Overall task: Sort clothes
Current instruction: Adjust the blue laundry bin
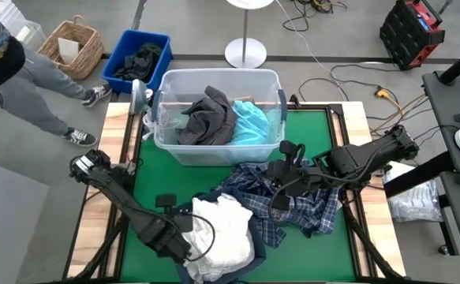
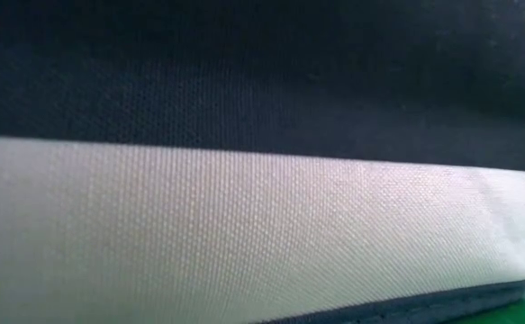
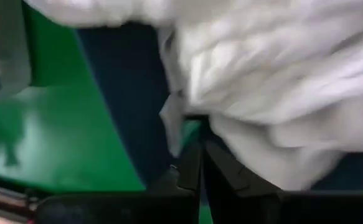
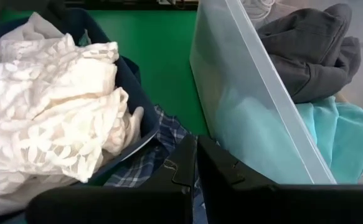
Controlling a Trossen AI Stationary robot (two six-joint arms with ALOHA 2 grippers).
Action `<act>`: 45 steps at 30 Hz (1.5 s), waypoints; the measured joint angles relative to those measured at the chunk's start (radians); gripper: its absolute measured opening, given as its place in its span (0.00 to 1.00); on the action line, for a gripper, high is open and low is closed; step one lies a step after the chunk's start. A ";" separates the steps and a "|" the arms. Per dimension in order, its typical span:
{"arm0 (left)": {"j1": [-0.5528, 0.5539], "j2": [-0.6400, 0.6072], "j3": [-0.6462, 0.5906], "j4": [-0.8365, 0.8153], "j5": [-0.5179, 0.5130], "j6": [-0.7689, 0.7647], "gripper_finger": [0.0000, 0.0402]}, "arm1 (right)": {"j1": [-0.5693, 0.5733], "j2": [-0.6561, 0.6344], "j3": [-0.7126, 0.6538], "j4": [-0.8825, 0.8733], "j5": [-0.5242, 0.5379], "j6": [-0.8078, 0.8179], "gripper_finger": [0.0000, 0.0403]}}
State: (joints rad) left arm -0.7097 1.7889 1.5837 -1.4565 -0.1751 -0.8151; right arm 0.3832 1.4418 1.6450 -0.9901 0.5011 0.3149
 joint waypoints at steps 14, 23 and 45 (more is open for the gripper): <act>0.056 -0.013 -0.210 0.003 -0.053 0.093 0.00 | -0.005 0.000 -0.001 0.000 0.000 0.022 0.03; 0.109 -0.080 -0.211 0.004 -0.133 0.161 0.00 | -0.015 0.000 -0.019 -0.010 -0.009 0.078 0.03; -0.127 -0.367 -0.170 -0.027 -0.056 -0.297 0.00 | 0.064 -0.008 -0.316 -0.012 -0.309 0.424 0.03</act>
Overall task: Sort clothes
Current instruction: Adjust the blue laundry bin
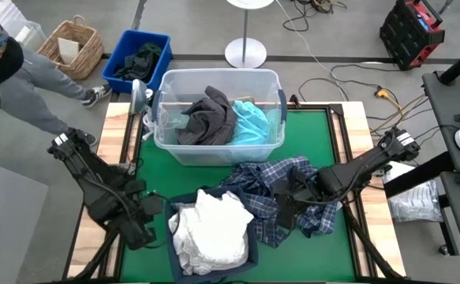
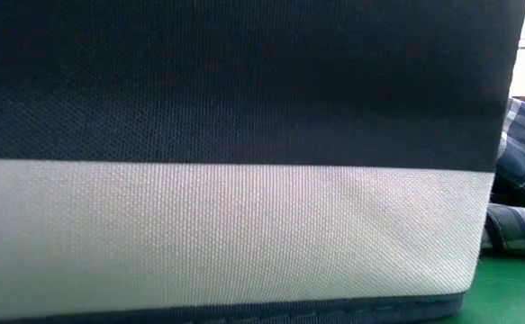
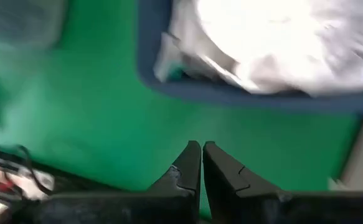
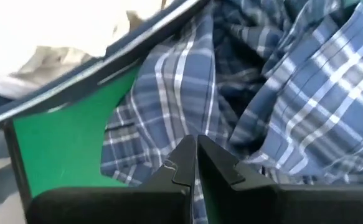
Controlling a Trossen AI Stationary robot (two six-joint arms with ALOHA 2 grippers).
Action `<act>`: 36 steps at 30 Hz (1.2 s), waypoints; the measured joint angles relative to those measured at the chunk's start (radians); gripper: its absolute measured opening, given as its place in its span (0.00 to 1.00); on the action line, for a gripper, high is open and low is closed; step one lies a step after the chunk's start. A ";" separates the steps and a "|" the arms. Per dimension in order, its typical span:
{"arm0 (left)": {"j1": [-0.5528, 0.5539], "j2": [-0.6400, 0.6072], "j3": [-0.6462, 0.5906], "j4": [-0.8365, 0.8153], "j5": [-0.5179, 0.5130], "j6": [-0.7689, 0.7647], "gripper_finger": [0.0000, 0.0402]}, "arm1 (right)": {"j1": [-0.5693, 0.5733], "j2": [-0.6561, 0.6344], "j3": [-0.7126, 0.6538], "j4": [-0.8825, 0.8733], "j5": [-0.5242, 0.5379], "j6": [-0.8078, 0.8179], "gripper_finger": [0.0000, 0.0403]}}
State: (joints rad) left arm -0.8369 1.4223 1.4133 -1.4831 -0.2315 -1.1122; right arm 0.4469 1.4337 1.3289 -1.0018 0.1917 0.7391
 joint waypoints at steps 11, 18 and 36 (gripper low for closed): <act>0.022 0.018 -0.232 0.052 -0.063 -0.044 0.00 | -0.009 -0.013 0.071 0.004 0.092 -0.034 0.03; 0.029 0.015 -0.297 0.147 -0.128 -0.031 0.00 | -0.019 -0.036 0.108 0.004 0.103 -0.036 0.03; 0.131 -0.023 -0.305 0.211 -0.205 0.133 0.00 | -0.055 -0.040 0.109 0.004 0.124 -0.057 0.03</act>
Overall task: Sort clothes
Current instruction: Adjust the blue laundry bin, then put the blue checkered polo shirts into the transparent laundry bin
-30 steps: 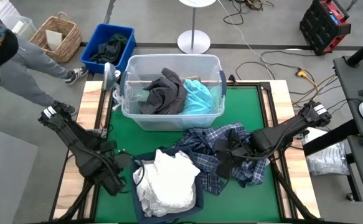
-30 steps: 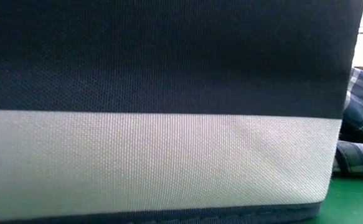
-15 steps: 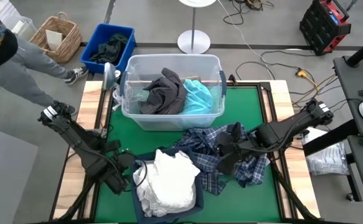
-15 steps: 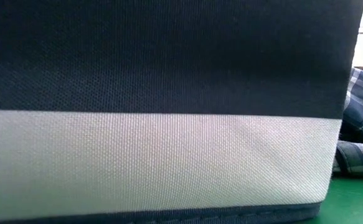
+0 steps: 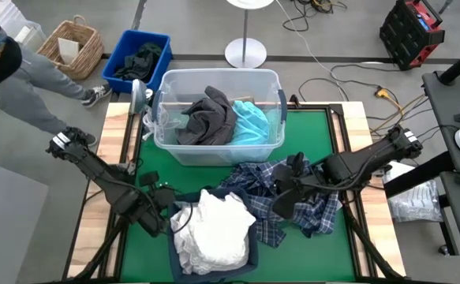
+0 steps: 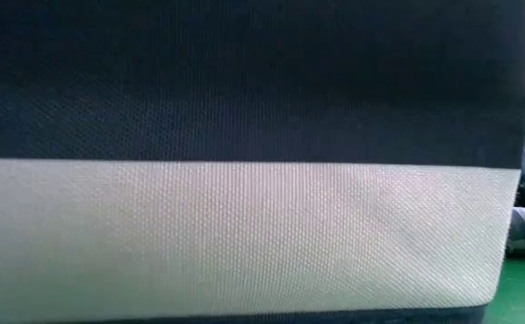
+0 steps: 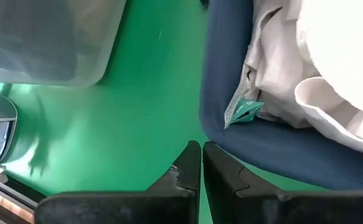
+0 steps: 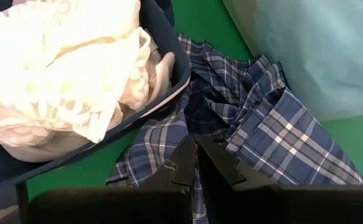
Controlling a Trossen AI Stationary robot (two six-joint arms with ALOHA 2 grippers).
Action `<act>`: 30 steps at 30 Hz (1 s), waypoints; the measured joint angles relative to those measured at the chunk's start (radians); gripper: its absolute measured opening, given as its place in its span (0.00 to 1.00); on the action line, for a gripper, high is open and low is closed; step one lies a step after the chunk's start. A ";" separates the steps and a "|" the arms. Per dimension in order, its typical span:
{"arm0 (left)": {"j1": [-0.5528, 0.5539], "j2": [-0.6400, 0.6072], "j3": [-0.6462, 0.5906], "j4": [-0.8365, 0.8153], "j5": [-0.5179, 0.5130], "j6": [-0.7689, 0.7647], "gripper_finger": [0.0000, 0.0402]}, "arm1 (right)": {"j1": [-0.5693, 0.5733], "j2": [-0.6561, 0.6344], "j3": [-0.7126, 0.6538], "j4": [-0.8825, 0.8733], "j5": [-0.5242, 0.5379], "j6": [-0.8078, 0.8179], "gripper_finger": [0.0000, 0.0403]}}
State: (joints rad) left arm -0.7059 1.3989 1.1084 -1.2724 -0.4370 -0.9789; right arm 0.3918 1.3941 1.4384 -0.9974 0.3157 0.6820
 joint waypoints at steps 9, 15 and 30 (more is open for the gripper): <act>0.032 -0.063 0.073 -0.110 -0.064 0.003 0.00 | -0.020 -0.025 0.000 -0.146 -0.010 0.070 0.03; 0.033 -0.102 0.228 -0.110 -0.191 0.043 0.00 | -0.037 -0.064 -0.009 -0.312 -0.178 0.013 0.03; 0.033 -0.068 0.548 -0.103 -0.489 0.255 0.00 | 0.023 -0.097 -0.317 0.000 -0.236 -0.221 0.49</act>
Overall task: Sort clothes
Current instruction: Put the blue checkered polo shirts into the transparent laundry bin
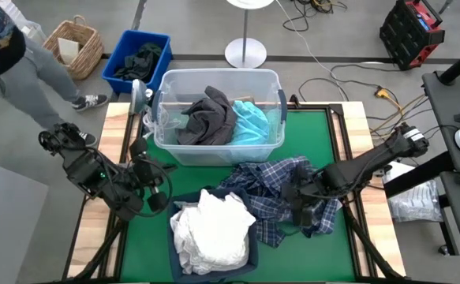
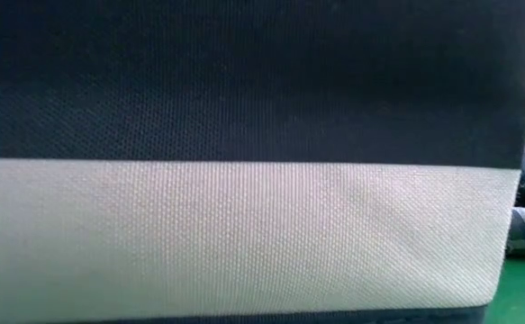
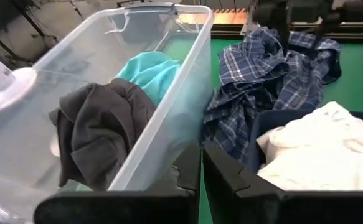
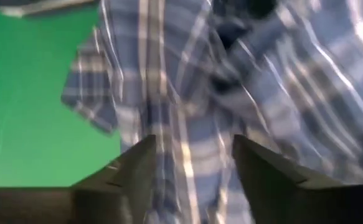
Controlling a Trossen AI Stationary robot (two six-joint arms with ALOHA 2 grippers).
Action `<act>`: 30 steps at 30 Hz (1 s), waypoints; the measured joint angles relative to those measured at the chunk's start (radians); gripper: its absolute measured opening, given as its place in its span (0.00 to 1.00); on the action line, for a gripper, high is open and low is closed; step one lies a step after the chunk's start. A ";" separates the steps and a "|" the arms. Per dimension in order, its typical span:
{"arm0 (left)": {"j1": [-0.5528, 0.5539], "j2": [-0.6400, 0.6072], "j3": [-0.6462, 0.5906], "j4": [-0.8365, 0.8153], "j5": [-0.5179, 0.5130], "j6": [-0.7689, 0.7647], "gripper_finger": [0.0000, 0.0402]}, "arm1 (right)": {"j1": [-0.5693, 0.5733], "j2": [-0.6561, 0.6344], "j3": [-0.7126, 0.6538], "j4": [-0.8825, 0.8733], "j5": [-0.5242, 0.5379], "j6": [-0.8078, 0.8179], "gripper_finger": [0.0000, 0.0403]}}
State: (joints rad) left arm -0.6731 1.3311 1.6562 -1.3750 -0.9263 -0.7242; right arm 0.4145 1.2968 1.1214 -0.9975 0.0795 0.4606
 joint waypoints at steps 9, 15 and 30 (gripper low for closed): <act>0.000 0.001 -0.003 -0.006 -0.022 0.024 0.00 | -0.025 0.063 -0.236 0.265 0.171 0.101 0.78; 0.001 0.001 -0.003 -0.006 -0.066 0.024 0.00 | -0.054 0.124 -0.347 0.455 0.202 0.117 0.76; 0.001 0.003 -0.010 -0.006 -0.097 0.009 0.00 | -0.054 0.187 -0.376 0.529 0.185 0.163 0.05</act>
State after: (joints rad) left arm -0.6720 1.3346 1.6465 -1.3811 -1.0230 -0.7154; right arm 0.3607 1.4838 0.7456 -0.4683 0.2643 0.6237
